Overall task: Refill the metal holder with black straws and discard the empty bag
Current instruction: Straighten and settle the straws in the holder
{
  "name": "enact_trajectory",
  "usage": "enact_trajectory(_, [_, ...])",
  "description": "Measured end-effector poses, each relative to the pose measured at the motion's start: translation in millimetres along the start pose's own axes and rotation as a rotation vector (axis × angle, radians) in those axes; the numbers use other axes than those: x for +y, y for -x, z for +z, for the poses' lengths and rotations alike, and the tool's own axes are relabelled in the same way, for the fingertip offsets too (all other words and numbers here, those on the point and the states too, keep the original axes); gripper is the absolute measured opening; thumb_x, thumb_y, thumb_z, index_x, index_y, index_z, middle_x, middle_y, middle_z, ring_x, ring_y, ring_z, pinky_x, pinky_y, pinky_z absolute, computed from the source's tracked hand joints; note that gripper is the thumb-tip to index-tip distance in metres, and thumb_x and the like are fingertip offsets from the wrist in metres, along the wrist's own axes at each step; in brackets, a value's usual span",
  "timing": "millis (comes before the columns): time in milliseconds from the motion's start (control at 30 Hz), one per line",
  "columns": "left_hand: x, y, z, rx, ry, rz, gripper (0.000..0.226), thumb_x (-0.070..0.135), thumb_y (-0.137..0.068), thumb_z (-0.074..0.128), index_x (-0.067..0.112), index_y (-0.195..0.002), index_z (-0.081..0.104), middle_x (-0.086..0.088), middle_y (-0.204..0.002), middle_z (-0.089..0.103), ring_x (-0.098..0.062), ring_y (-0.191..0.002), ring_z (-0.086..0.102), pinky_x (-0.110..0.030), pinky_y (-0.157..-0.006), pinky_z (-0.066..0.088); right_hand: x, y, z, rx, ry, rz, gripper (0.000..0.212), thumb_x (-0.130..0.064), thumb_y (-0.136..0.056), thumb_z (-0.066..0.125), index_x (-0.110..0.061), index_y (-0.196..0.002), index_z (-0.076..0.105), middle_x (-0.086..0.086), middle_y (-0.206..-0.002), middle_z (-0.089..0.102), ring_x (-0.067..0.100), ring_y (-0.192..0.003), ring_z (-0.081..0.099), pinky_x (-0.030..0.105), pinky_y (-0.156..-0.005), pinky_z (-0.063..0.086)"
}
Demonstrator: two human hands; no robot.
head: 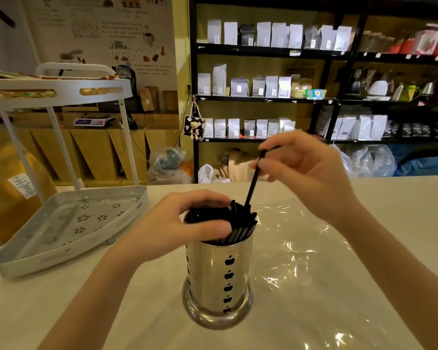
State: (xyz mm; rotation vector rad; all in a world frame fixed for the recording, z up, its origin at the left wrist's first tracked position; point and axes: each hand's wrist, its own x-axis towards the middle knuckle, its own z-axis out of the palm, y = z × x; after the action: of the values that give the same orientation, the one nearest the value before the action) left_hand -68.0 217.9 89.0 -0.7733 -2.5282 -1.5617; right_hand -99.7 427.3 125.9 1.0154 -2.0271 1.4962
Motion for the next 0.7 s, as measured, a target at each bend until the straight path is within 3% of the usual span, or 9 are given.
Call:
enact_trajectory(100, [2.0, -2.0, 2.8, 0.131, 0.1, 0.011, 0.03, 0.055, -0.071, 0.06, 0.041, -0.097, 0.063, 0.026, -0.101, 0.066, 0.009, -0.096, 0.06, -0.009, -0.071, 0.049, -17.8, -13.6, -12.2, 0.129, -0.067, -0.073, 0.02, -0.002, -0.083, 0.062, -0.019, -0.093, 0.059, -0.008, -0.078, 0.075, 0.013, -0.072, 0.071, 0.02, -0.063, 0.056])
enact_trajectory(200, [2.3, -5.9, 8.5, 0.288, 0.107, 0.064, 0.033, 0.042, -0.072, 0.054, 0.035, -0.103, 0.063, 0.019, -0.103, 0.068, 0.002, -0.099, 0.061, -0.015, -0.076, 0.051, -28.1, -21.9, -17.5, 0.298, -0.196, -0.096, 0.017, 0.0, -0.087, 0.056, -0.016, -0.092, 0.057, -0.008, -0.074, 0.075, 0.013, -0.073, 0.072, 0.021, -0.062, 0.056])
enact_trajectory(333, [8.5, -4.0, 5.1, 0.473, 0.207, 0.152, 0.025, 0.022, -0.073, 0.056, 0.019, -0.095, 0.067, 0.014, -0.077, 0.074, -0.001, -0.078, 0.067, -0.011, -0.068, 0.05, -16.4, -19.9, -14.0, 0.391, -0.45, 0.062, 0.014, 0.0, -0.088, 0.053, -0.013, -0.088, 0.056, -0.001, -0.074, 0.074, 0.014, -0.072, 0.071, 0.019, -0.06, 0.055])
enact_trajectory(433, [11.8, 0.1, -6.4, 0.606, 0.277, 0.156, 0.02, 0.023, -0.069, 0.058, 0.021, -0.086, 0.068, 0.01, -0.067, 0.073, -0.004, -0.066, 0.068, -0.013, -0.065, 0.053, 1.6, -12.5, -8.3, 0.324, -0.555, 0.232, 0.01, -0.001, -0.084, 0.057, -0.011, -0.082, 0.059, -0.001, -0.067, 0.072, 0.011, -0.062, 0.069, 0.018, -0.056, 0.056])
enact_trajectory(533, [12.3, 3.7, -22.3, 0.681, 0.443, 0.132, 0.012, 0.028, -0.063, 0.063, 0.025, -0.069, 0.073, 0.007, -0.061, 0.072, -0.005, -0.06, 0.068, -0.014, -0.06, 0.054, 19.3, -4.6, -0.3, 0.148, -0.561, 0.366, 0.007, -0.014, -0.071, 0.064, -0.01, -0.077, 0.065, 0.002, -0.065, 0.073, 0.01, -0.054, 0.066, 0.02, -0.055, 0.057])
enact_trajectory(700, [12.8, 6.4, -40.7, 0.788, 0.45, 0.125, 0.022, 0.042, -0.057, 0.064, 0.024, -0.067, 0.072, 0.009, -0.056, 0.07, -0.002, -0.055, 0.066, -0.013, -0.061, 0.054, 34.9, 3.5, 9.9, -0.145, -0.181, 0.39, 0.004, -0.012, -0.081, 0.065, -0.011, -0.079, 0.068, 0.0, -0.074, 0.074, 0.011, -0.068, 0.066, 0.022, -0.058, 0.054])
